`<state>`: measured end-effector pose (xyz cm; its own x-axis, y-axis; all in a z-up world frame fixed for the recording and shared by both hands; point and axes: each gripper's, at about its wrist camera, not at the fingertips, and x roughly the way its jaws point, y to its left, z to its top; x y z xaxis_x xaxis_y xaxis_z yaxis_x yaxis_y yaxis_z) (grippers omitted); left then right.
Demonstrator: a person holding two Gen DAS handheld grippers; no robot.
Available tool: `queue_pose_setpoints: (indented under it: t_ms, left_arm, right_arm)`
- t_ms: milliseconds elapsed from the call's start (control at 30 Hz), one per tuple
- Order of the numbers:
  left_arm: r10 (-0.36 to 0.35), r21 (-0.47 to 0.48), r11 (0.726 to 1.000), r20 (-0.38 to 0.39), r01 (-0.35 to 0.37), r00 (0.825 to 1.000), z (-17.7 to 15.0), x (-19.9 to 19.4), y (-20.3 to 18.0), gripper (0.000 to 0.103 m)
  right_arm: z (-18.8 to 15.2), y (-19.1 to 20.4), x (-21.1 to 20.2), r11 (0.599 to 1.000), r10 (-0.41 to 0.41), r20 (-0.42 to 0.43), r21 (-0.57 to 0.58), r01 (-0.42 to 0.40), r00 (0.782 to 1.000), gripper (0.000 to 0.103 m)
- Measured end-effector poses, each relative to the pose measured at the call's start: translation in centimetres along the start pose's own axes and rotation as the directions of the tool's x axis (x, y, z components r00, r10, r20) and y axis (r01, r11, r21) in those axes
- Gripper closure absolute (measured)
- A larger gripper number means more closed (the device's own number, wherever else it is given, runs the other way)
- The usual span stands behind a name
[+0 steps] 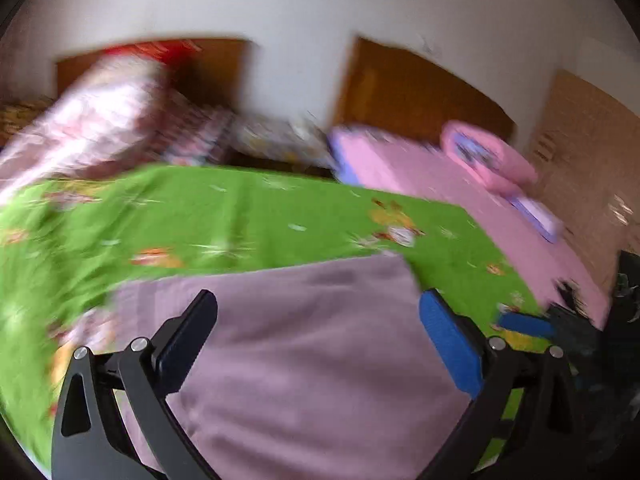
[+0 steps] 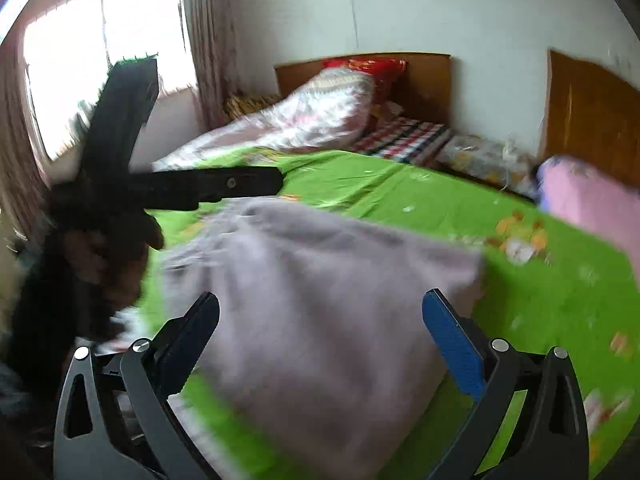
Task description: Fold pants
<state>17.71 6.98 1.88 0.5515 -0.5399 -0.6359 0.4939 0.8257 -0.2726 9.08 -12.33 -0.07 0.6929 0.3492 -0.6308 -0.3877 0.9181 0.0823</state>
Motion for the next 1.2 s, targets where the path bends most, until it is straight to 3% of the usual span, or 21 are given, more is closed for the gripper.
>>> queue_pose_setpoints:
  t_ms: [33,100,200,267,367,500,567,600,633,667,767,867,933,1033,1100,1133,1200]
  left_arm:
    - [-0.009,-0.002,1.000,-0.057,0.009,0.998,0.8,2.0,0.3,0.002]
    - [0.083,0.010,0.997,-0.164,-0.083,0.983,1.1,5.8,1.3,0.002]
    - [0.119,0.020,0.993,-0.206,-0.118,0.971,-0.7,8.1,3.5,0.002]
    - [0.057,0.008,0.998,-0.146,-0.056,0.988,-1.7,7.1,4.4,0.002]
    - [0.040,-0.021,0.999,-0.119,-0.043,0.992,-2.1,6.6,4.8,0.002]
    - [0.099,0.015,0.995,-0.107,-0.098,0.989,-2.3,6.9,4.0,0.002]
    - [0.122,0.022,0.993,-0.093,-0.120,0.988,-2.1,6.9,3.9,0.002]
    - [0.167,0.021,0.986,-0.062,-0.166,0.984,-2.1,6.2,3.7,0.002]
    - [0.250,0.017,0.968,-0.005,-0.250,0.968,-2.2,5.1,3.2,0.004]
    - [0.279,0.017,0.960,0.044,-0.280,0.959,-2.4,3.9,2.4,0.004]
    - [0.174,0.014,0.984,0.146,-0.178,0.974,-4.5,-0.5,-0.5,0.002]
    - [0.227,0.085,0.969,0.046,-0.231,0.973,-7.0,0.7,-2.2,0.002]
    - [0.309,0.097,0.948,-0.054,-0.303,0.950,-9.0,3.5,-0.9,0.002]
    - [0.338,0.153,0.930,-0.003,-0.333,0.941,-10.5,3.6,-1.4,0.001]
    - [0.365,0.166,0.919,-0.013,-0.358,0.931,-10.6,2.8,-1.9,0.002]
    - [0.369,0.147,0.919,0.005,-0.366,0.929,-10.6,1.5,-2.1,0.002]
    - [0.366,0.120,0.923,0.030,-0.367,0.930,-11.0,-0.1,-1.7,0.002]
  right_arm:
    - [0.6,-0.7,2.3,1.000,-0.014,-0.050,0.005,0.015,0.999,0.005]
    - [0.7,-1.8,6.1,0.996,-0.076,-0.168,0.026,0.081,0.983,0.005]
    - [-0.8,-3.0,9.7,0.991,-0.122,-0.278,0.015,0.131,0.953,0.004]
    - [-1.9,-3.9,9.7,0.994,-0.077,-0.223,0.061,0.092,0.972,0.004]
    - [-2.5,-4.4,9.1,0.991,-0.078,-0.197,0.094,0.099,0.977,0.004]
    - [-2.6,-4.5,8.3,0.974,-0.148,-0.203,0.143,0.179,0.968,0.005]
    - [-2.6,-4.7,6.4,0.958,-0.185,-0.168,0.191,0.216,0.968,0.005]
    - [-2.5,-4.6,5.3,0.957,-0.189,-0.140,0.196,0.214,0.972,0.005]
    - [-2.3,-4.1,4.0,0.956,-0.203,-0.104,0.194,0.220,0.974,0.005]
    - [-2.2,-3.5,2.9,0.956,-0.213,-0.074,0.189,0.224,0.974,0.005]
    - [-2.1,-0.6,0.8,0.974,-0.194,-0.015,0.114,0.194,0.981,0.005]
    - [-3.7,0.7,2.2,0.969,-0.243,-0.076,0.020,0.245,0.967,0.005]
    - [-5.8,-0.3,4.5,0.967,-0.247,-0.168,0.023,0.254,0.954,0.005]
    - [-7.5,-2.9,4.3,0.966,-0.112,-0.155,0.216,0.145,0.982,0.005]
    - [-7.4,-2.7,3.3,0.961,-0.149,-0.141,0.210,0.177,0.979,0.005]
    - [-7.2,-2.0,2.3,0.963,-0.195,-0.107,0.167,0.211,0.975,0.005]
    - [-7.2,-0.7,0.5,0.970,-0.212,-0.036,0.118,0.215,0.977,0.005]
